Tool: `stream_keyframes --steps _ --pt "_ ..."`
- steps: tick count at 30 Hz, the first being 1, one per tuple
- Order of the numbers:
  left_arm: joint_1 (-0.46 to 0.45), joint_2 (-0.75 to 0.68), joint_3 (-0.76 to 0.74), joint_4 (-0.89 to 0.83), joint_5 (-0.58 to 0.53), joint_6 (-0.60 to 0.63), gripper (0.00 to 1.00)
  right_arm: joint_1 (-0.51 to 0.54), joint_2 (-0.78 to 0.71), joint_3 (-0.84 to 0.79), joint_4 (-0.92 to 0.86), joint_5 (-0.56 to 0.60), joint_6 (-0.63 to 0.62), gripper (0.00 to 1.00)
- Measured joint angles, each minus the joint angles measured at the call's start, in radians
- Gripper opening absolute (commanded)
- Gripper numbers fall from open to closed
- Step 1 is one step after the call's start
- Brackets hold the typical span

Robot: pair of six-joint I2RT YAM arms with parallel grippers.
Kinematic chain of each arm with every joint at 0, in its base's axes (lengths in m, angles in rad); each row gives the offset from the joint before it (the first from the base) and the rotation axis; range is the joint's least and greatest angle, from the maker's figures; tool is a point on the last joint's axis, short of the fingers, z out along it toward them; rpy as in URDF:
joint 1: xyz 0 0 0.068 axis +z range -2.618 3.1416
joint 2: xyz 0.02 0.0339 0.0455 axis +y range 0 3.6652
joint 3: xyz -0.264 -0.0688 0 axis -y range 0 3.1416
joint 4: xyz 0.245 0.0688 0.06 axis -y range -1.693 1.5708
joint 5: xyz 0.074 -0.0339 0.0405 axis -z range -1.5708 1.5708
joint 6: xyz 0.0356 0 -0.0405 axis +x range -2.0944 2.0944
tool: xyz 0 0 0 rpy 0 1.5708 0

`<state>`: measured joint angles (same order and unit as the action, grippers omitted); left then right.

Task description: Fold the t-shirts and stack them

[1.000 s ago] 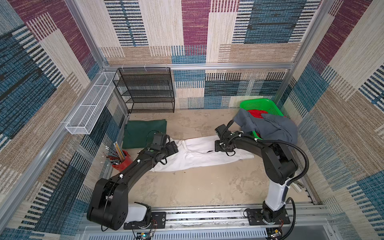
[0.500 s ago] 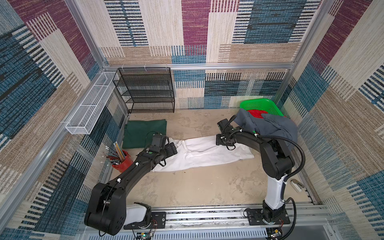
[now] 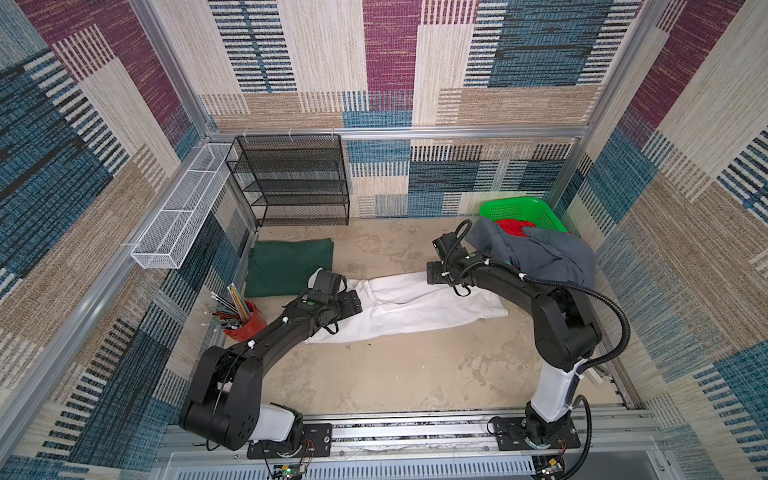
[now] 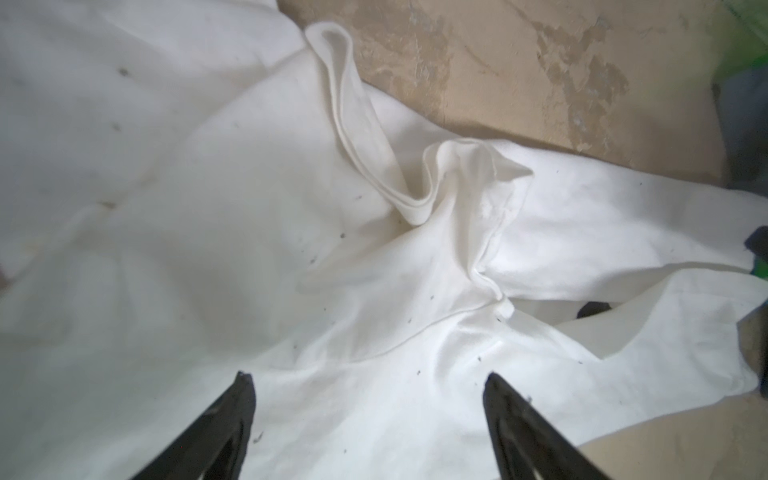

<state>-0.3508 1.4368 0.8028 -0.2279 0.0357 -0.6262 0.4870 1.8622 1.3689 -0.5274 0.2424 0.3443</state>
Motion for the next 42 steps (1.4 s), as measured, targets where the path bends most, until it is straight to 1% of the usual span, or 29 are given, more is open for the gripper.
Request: stream_keyframes --steps 7,13,18,26,33,36,42 --pt "-0.031 0.176 0.106 0.016 0.041 -0.001 0.86 -0.002 0.063 -0.042 0.022 -0.001 -0.031 0.88" --pt "-0.031 0.339 0.243 0.021 0.075 -0.002 0.86 -0.056 0.109 -0.064 0.025 -0.021 -0.007 0.87" --pt "-0.031 0.48 0.413 0.014 0.095 0.016 0.86 -0.091 0.062 -0.146 0.075 -0.031 0.008 0.86" --pt "-0.031 0.67 0.688 -0.042 0.129 0.063 0.87 -0.101 -0.02 -0.262 0.105 -0.034 0.023 0.83" --pt "-0.03 0.826 0.97 -0.196 0.125 0.159 0.87 -0.1 -0.124 -0.397 0.127 -0.056 0.049 0.81" --pt "-0.03 0.878 1.065 -0.244 0.124 0.189 0.87 -0.1 -0.17 -0.454 0.138 -0.06 0.064 0.81" --pt "-0.03 0.987 1.245 -0.294 0.129 0.217 0.87 -0.1 -0.246 -0.541 0.164 -0.082 0.09 0.8"
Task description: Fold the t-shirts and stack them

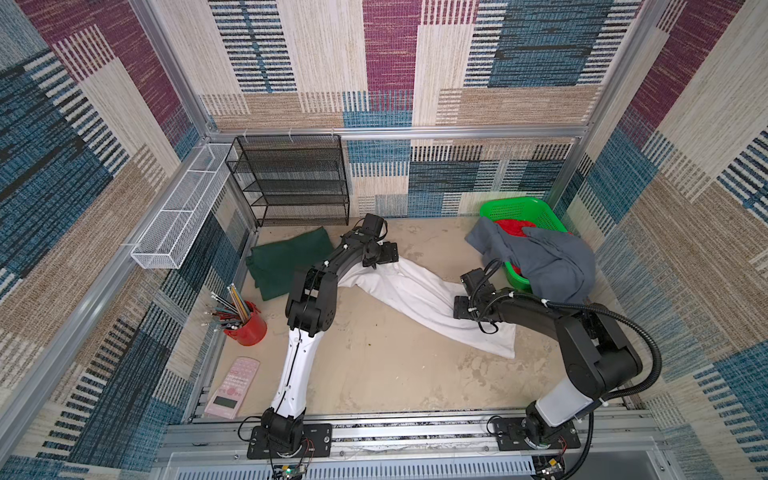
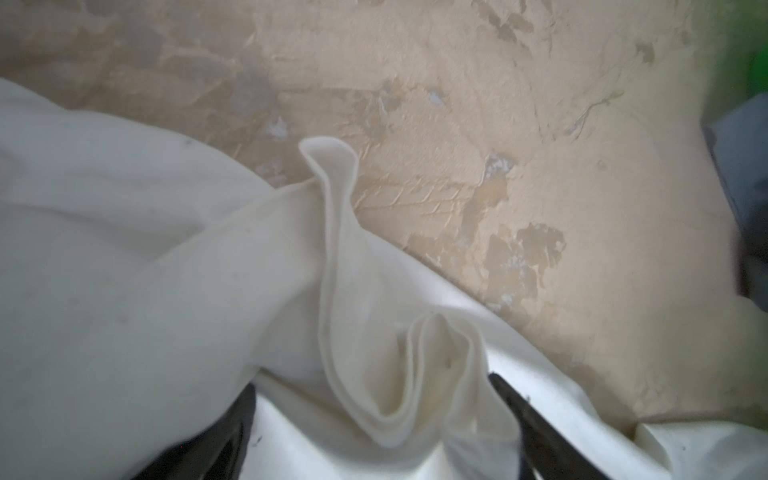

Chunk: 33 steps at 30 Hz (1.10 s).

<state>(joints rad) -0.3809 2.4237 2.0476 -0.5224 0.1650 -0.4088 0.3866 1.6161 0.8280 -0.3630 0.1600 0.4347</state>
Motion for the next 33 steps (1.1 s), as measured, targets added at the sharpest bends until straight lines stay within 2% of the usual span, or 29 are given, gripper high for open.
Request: stream_keyframes --steps 11,15,23,30,33 --pt "-0.001 0.166 0.284 -0.046 0.028 0.057 0.87 0.0 -0.124 -0.119 0.014 -0.056 0.051 0.78" --pt "-0.001 0.212 0.379 -0.05 0.083 0.064 0.87 0.0 -0.175 -0.176 0.03 -0.063 0.082 0.76" --pt "-0.006 0.217 0.39 -0.034 0.156 0.066 0.87 0.0 -0.304 -0.262 0.018 -0.111 0.161 0.76" --pt "-0.011 0.166 0.388 -0.065 0.149 0.112 0.88 0.0 -0.386 -0.302 -0.028 -0.155 0.195 0.77" --pt "-0.012 0.106 0.356 -0.085 0.105 0.145 0.89 0.0 -0.421 -0.304 -0.082 -0.169 0.203 0.8"
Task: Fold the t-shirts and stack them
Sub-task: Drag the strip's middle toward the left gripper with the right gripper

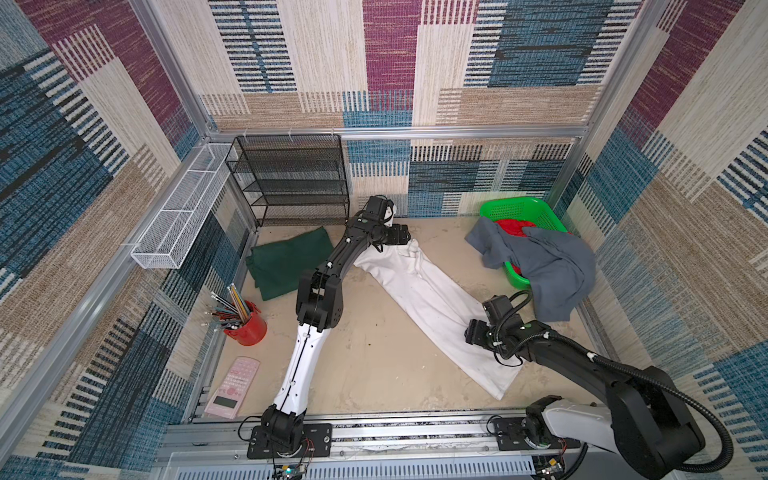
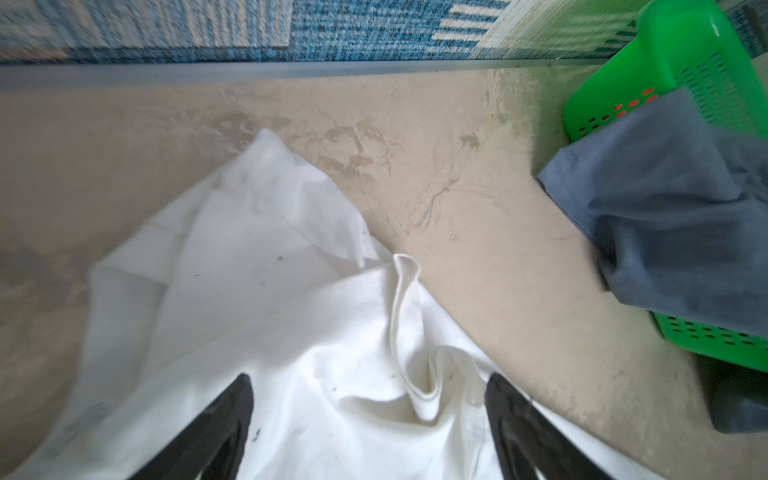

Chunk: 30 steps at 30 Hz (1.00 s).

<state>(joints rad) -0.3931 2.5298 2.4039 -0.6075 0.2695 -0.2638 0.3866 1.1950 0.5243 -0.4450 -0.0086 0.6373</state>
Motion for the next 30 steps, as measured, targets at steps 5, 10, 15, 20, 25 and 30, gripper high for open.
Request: stream_keyframes --steps 5,10,15,20,25,30 --pt "-0.001 -0.097 -0.111 -0.01 -0.057 0.032 0.89 0.0 -0.07 0.054 -0.084 -0.006 0.013 0.85" --pt "-0.002 -0.182 -0.224 -0.008 -0.137 0.034 0.9 0.0 -0.06 0.143 -0.101 0.02 0.004 0.84" --pt "-0.002 -0.28 -0.409 0.051 -0.218 0.013 0.9 0.0 0.035 0.224 -0.104 0.048 -0.028 0.82" --pt "0.009 -0.256 -0.443 0.059 -0.249 -0.023 0.86 0.0 0.143 0.277 -0.091 0.072 -0.064 0.8" --pt "0.042 -0.182 -0.393 0.017 -0.267 -0.049 0.83 0.0 0.223 0.298 -0.067 0.072 -0.087 0.79" --pt "0.08 -0.105 -0.309 -0.024 -0.267 -0.055 0.81 0.0 0.279 0.295 -0.057 0.073 -0.093 0.78"
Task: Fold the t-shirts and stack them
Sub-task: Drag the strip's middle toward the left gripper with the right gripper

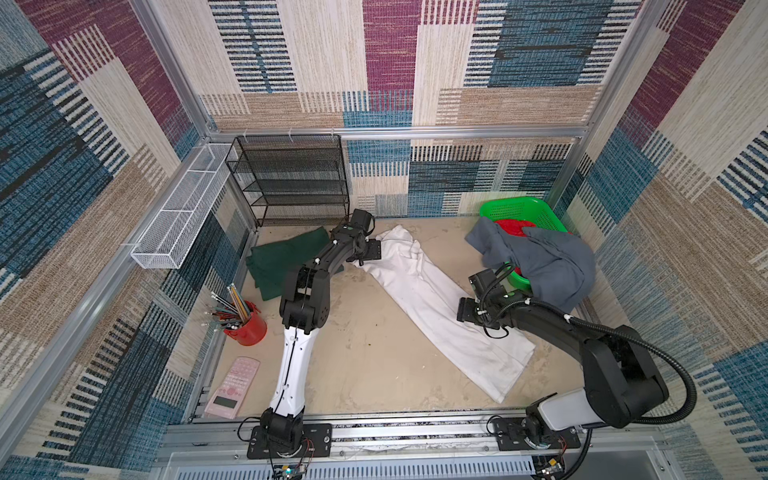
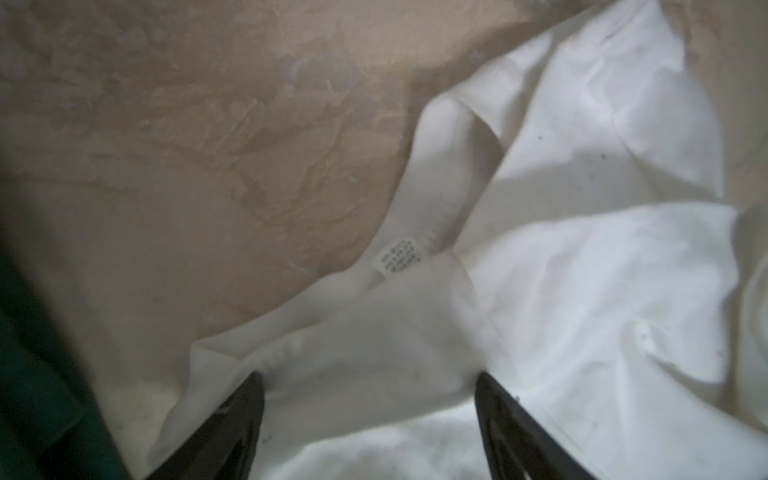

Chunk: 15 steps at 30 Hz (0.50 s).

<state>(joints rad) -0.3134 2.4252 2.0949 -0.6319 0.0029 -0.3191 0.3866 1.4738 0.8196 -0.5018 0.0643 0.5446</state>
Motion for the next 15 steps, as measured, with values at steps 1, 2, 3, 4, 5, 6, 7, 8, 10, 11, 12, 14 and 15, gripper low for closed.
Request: stream_keyframes --steps 1,2,3,4,5,6,7,8,10,11,12,14,15 --pt "0.003 0.021 0.031 -0.011 0.001 0.0 0.81 0.0 0.009 -0.003 0.001 0.0 0.0 0.78" --pt "0.005 0.044 0.067 -0.022 0.002 0.001 0.81 0.0 0.019 -0.006 0.001 0.002 0.0 0.77" --pt "0.004 0.066 0.101 -0.036 0.004 0.002 0.8 0.0 0.028 -0.008 0.001 0.005 0.0 0.77" --pt "0.004 0.093 0.15 -0.055 0.005 0.006 0.8 0.0 0.036 -0.008 0.0 0.007 0.0 0.76" --pt "0.004 0.125 0.204 -0.068 0.007 0.01 0.8 0.0 0.046 -0.008 0.0 0.007 -0.001 0.76" --pt "0.004 0.154 0.254 -0.084 0.01 0.014 0.8 0.0 0.054 -0.007 0.0 0.007 -0.001 0.75" --pt "0.004 0.178 0.297 -0.096 0.014 0.022 0.8 0.0 0.061 -0.006 -0.002 0.007 -0.001 0.75" --pt "0.004 0.201 0.337 -0.107 0.024 0.031 0.8 0.0 0.069 -0.003 -0.005 0.007 -0.005 0.74" --pt "0.004 0.226 0.379 -0.116 0.031 0.041 0.8 0.0 0.078 0.005 -0.01 0.007 -0.007 0.74" --pt "0.004 0.234 0.389 -0.115 0.033 0.047 0.8 0.0 0.079 0.006 -0.011 0.006 -0.007 0.74" --pt "0.004 0.238 0.392 -0.113 0.035 0.055 0.8 0.001 0.079 0.006 -0.011 0.002 -0.008 0.74" --pt "0.006 0.241 0.392 -0.103 0.047 0.063 0.8 0.005 0.075 0.0 -0.009 -0.004 -0.012 0.73" --pt "0.006 0.243 0.393 -0.097 0.057 0.065 0.8 0.01 0.07 -0.004 -0.01 -0.008 -0.013 0.73"
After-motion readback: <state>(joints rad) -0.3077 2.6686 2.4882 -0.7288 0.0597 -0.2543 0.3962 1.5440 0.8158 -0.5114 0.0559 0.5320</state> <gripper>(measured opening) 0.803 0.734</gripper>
